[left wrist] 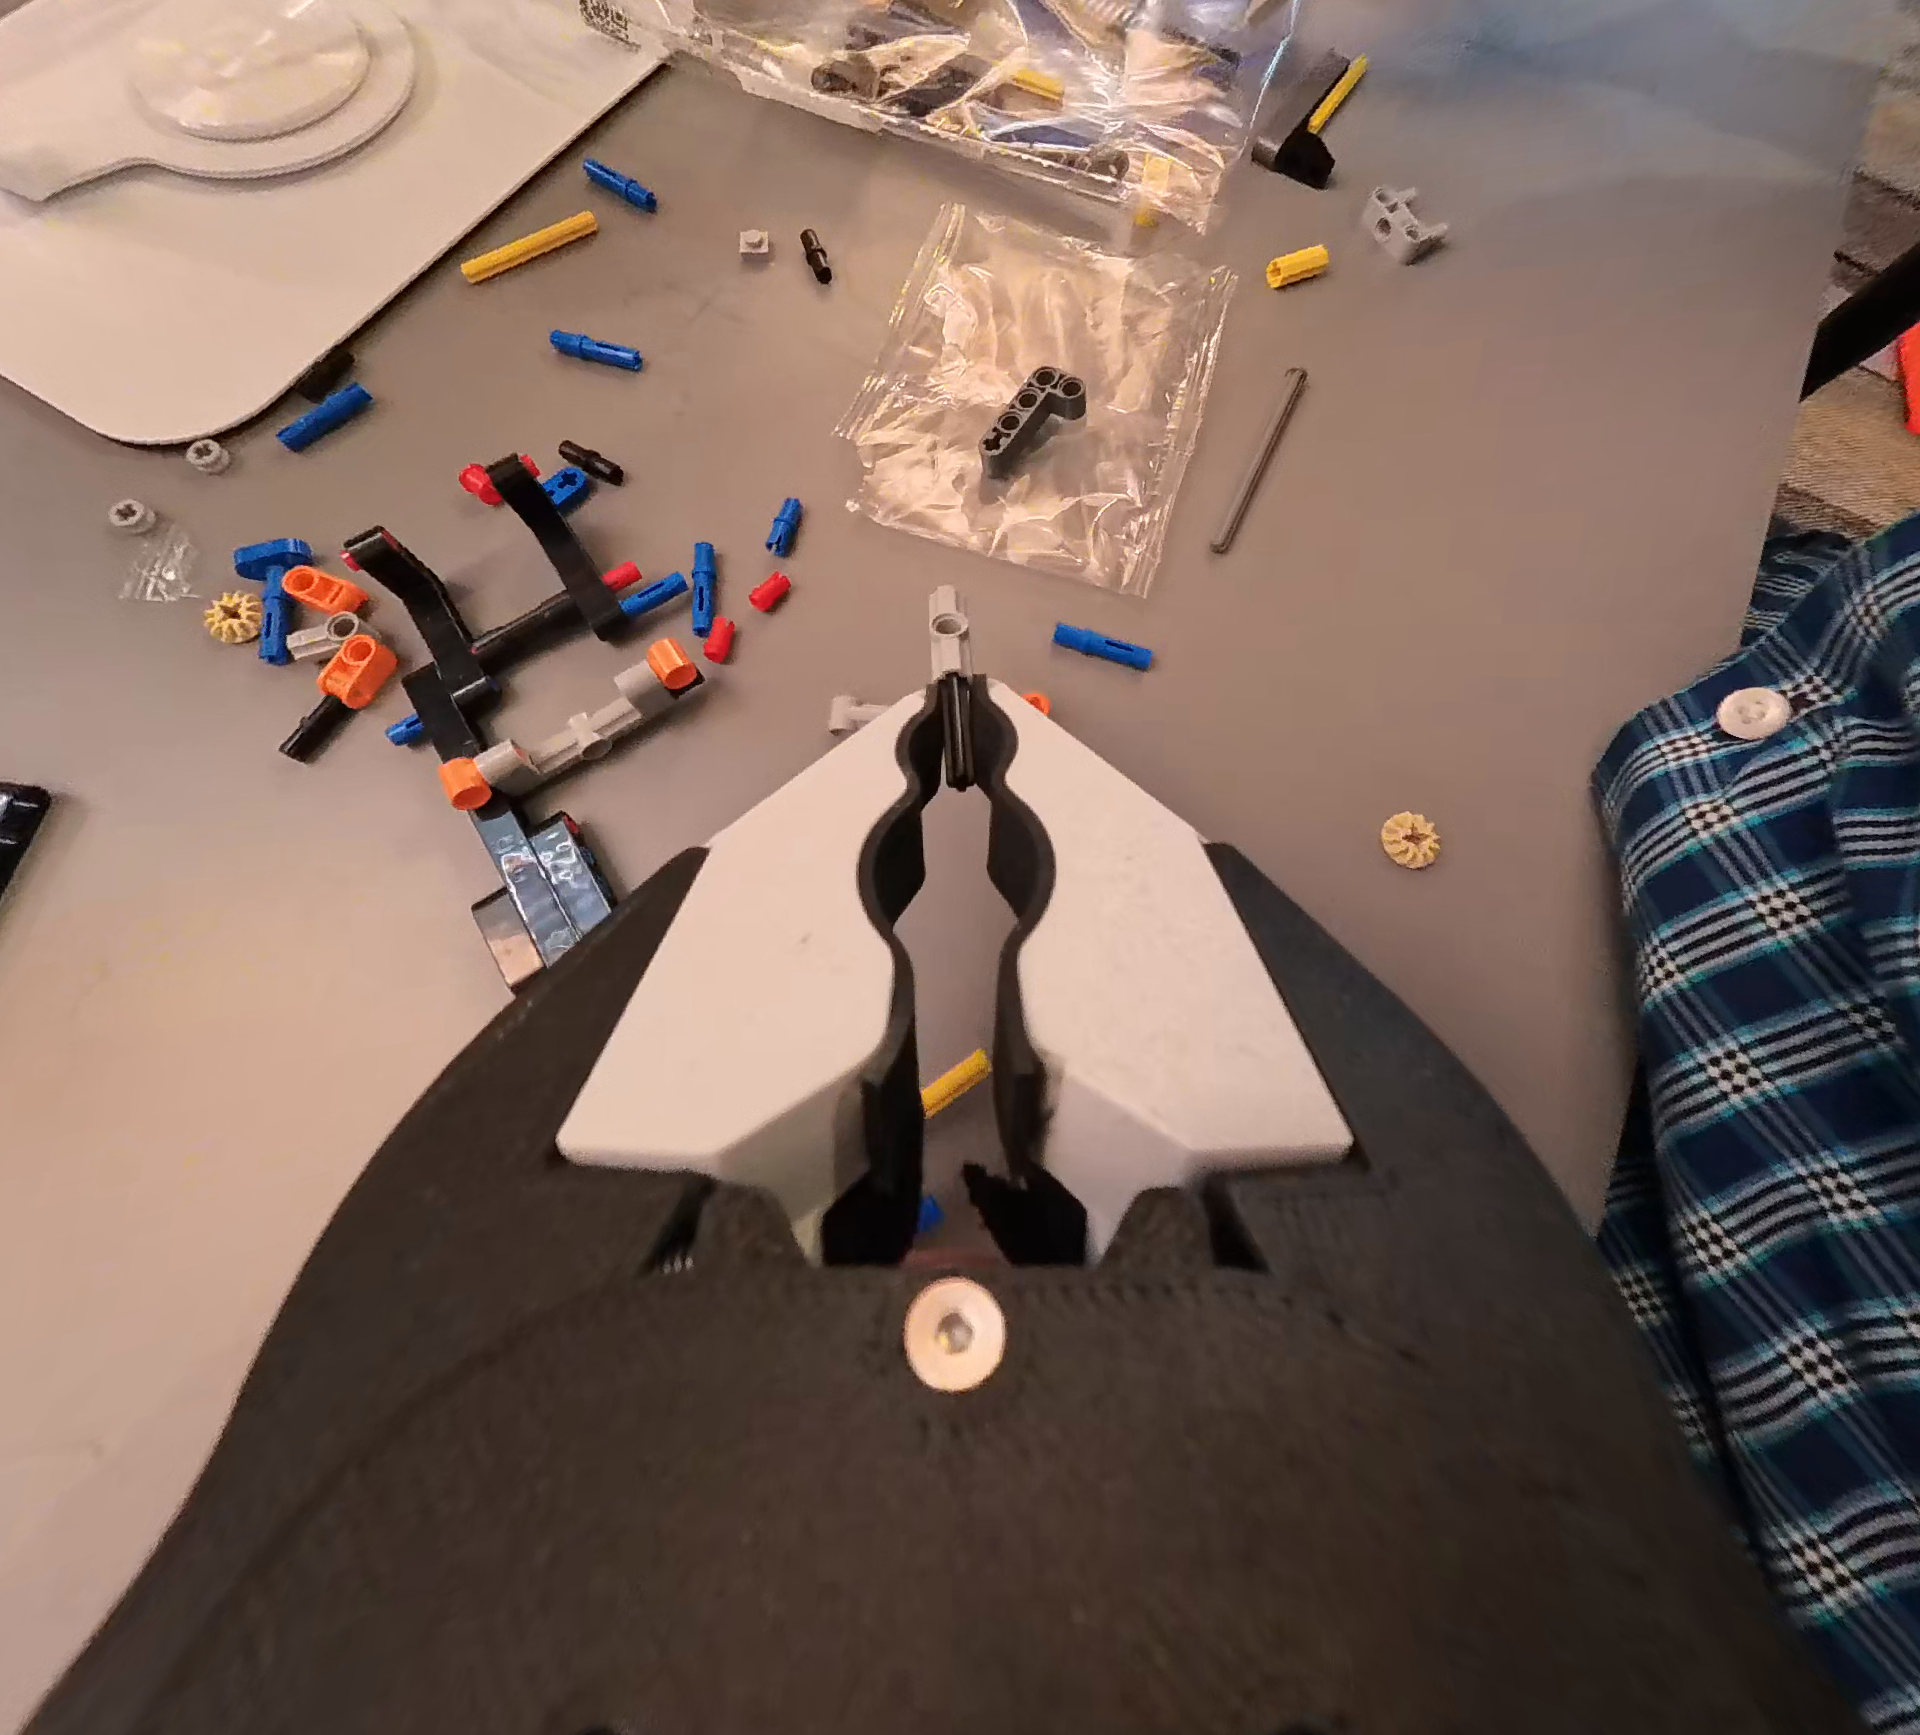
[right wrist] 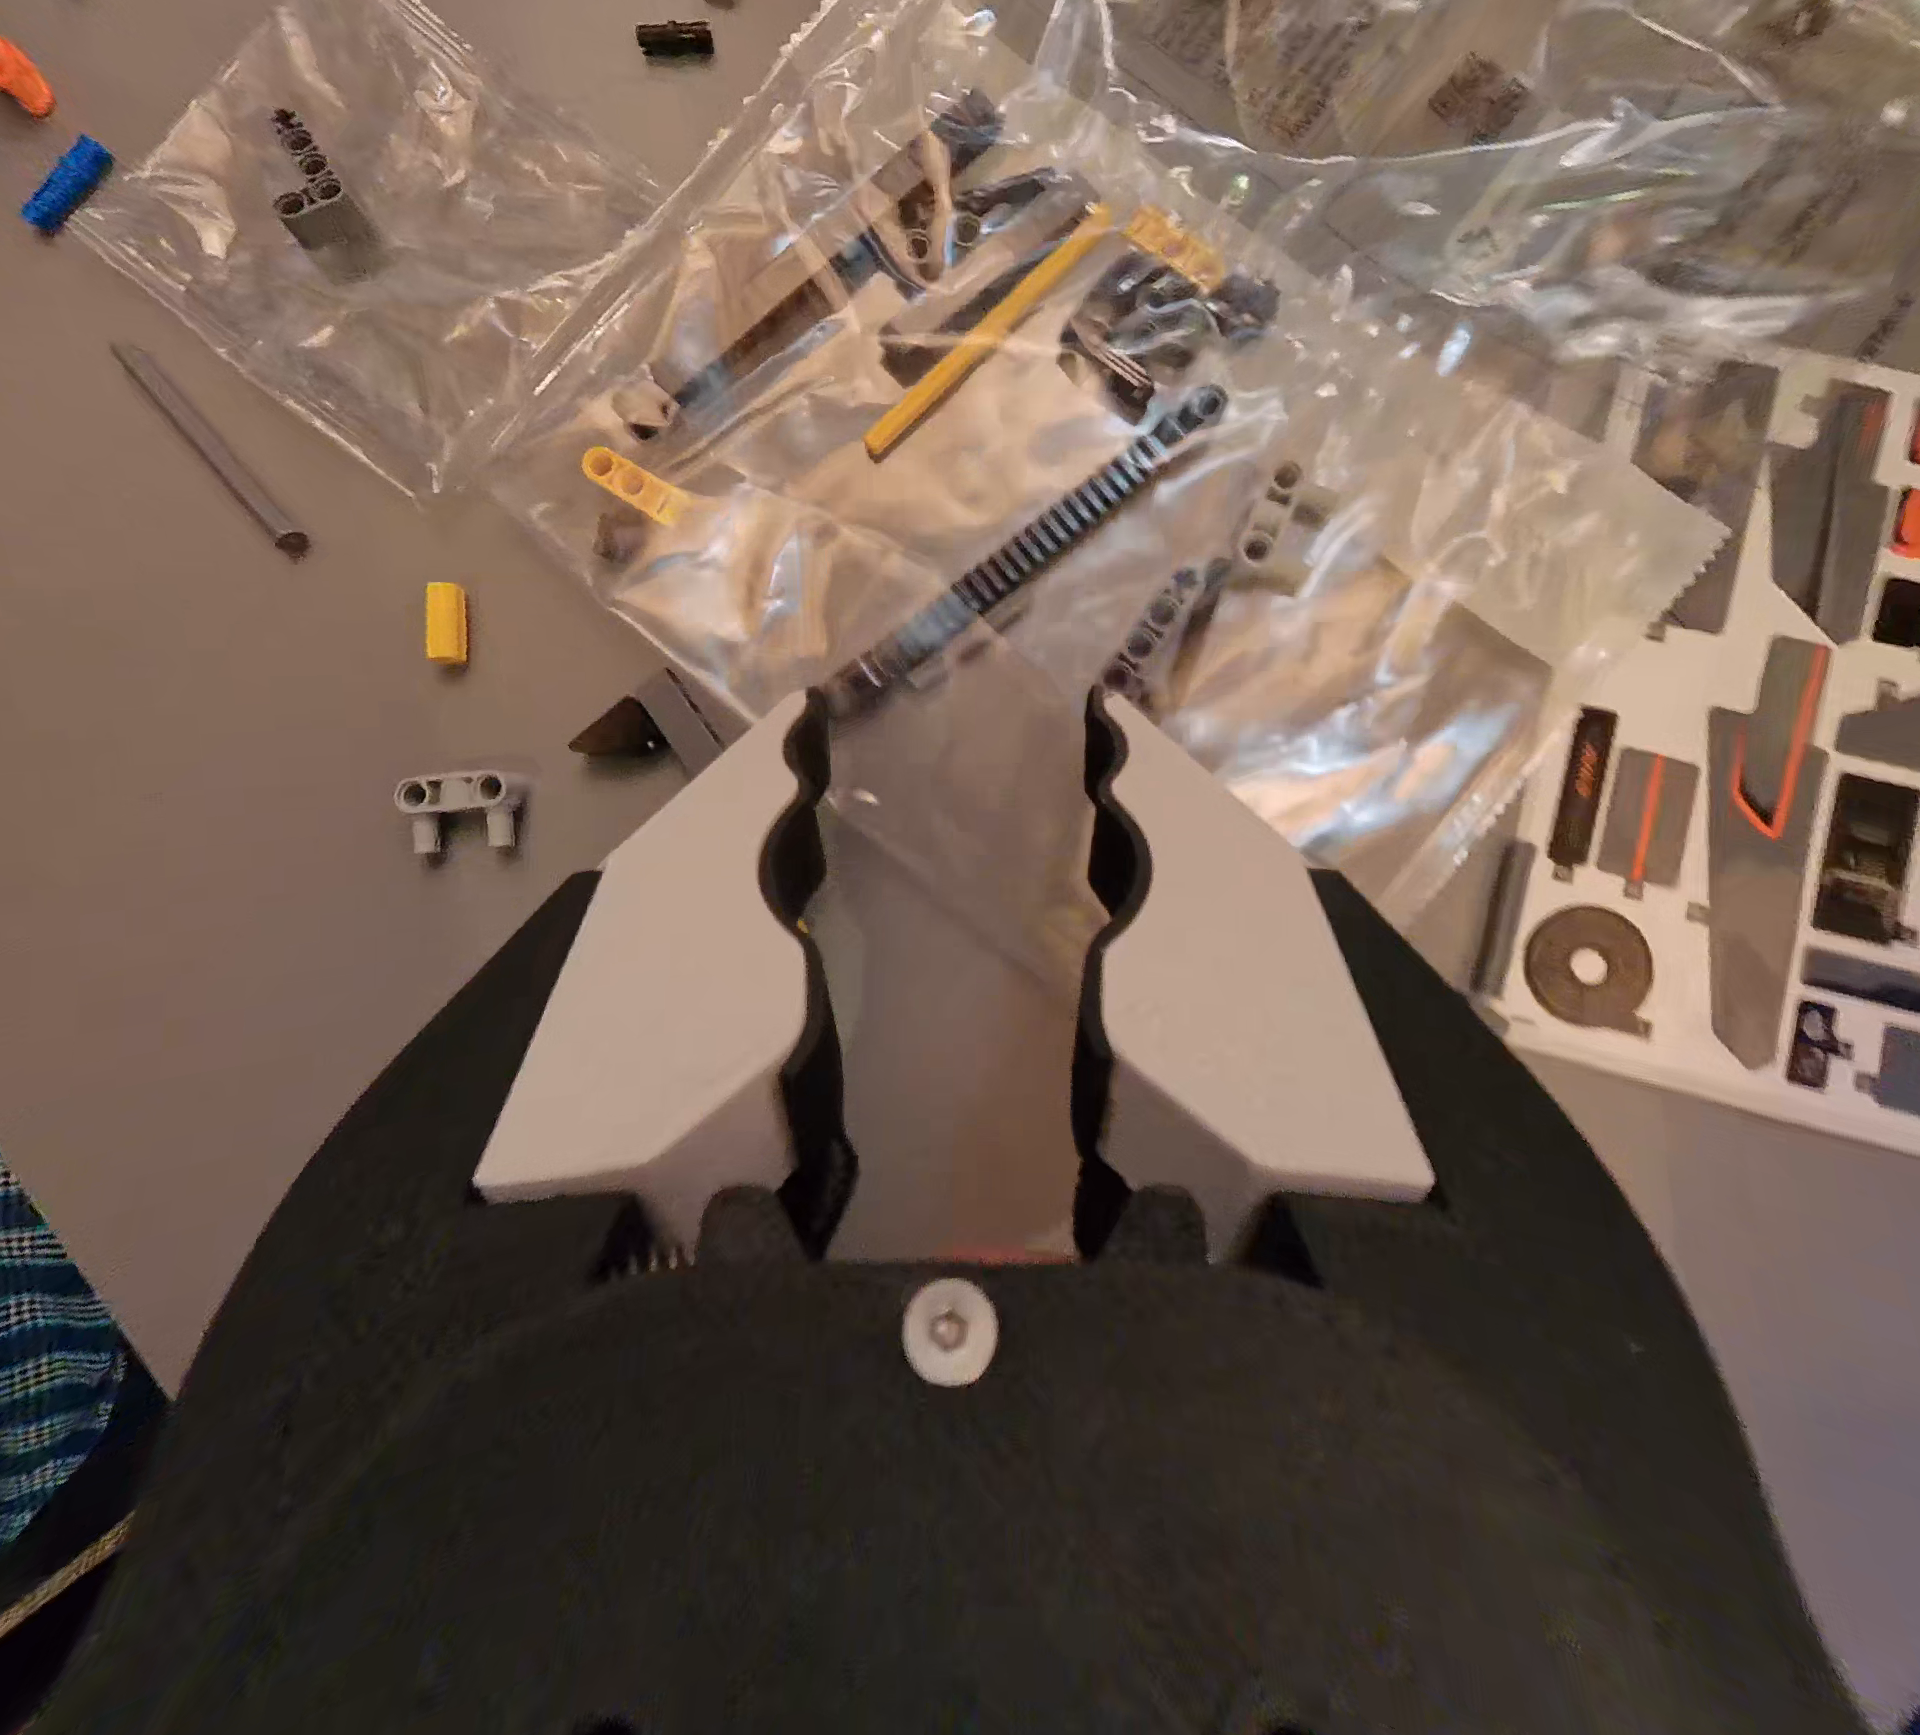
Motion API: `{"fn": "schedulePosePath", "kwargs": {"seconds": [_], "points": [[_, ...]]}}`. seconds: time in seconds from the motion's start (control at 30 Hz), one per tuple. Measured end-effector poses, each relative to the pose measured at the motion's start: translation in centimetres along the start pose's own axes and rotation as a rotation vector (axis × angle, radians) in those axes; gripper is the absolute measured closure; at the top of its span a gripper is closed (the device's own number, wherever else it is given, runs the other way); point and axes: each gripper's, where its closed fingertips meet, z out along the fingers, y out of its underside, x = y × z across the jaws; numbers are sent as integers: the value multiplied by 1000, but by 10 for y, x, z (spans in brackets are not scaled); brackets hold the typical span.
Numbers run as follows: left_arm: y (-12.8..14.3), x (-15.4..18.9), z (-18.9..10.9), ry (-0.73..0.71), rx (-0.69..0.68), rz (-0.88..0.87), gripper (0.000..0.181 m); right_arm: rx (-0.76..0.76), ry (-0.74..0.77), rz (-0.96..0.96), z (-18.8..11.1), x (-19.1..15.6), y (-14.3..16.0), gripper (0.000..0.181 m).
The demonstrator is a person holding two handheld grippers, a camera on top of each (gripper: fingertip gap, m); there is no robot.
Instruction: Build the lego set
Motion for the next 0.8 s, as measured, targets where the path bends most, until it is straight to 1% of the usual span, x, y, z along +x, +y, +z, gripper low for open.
{"fn": "schedulePosePath", "kwargs": {"seconds": [0.13, 0.23, 0.33, 0.4, 0.47, 0.6, 0.7, 0.77, 0.8], "points": [[0, 0, 1, 0, 2, -2, 179, 11, 25, 40, -12, 7, 9, 133], [0, 1, 2, 3, 0, -1, 179, 45, 21, 44, -15, 5, 5, 134], [-3, 2, 4, 8, 5, -1, 179, 48, 23, 28, -13, 4, 1, 136], [-10, 3, 7, 15, 19, -4, 179, 41, 30, 30, -10, 7, -2, 136], [-27, 5, 14, 38, 52, -14, 179, 34, 40, 31, -7, 11, -3, 141], [-75, 9, 45, 69, 99, 37, 179, 36, 44, 42, -2, 21, -3, 149], [-107, 16, 84, 107, 99, 77, 179, 24, 46, 40, 1, 27, -2, 157], [-112, 18, 113, 101, 32, 115, 179, 29, 43, 22, 3, 27, -4, 163], [-111, 21, 126, 113, -5, 132, 179, 45, 31, 5, 3, 25, -8, 170]]}}
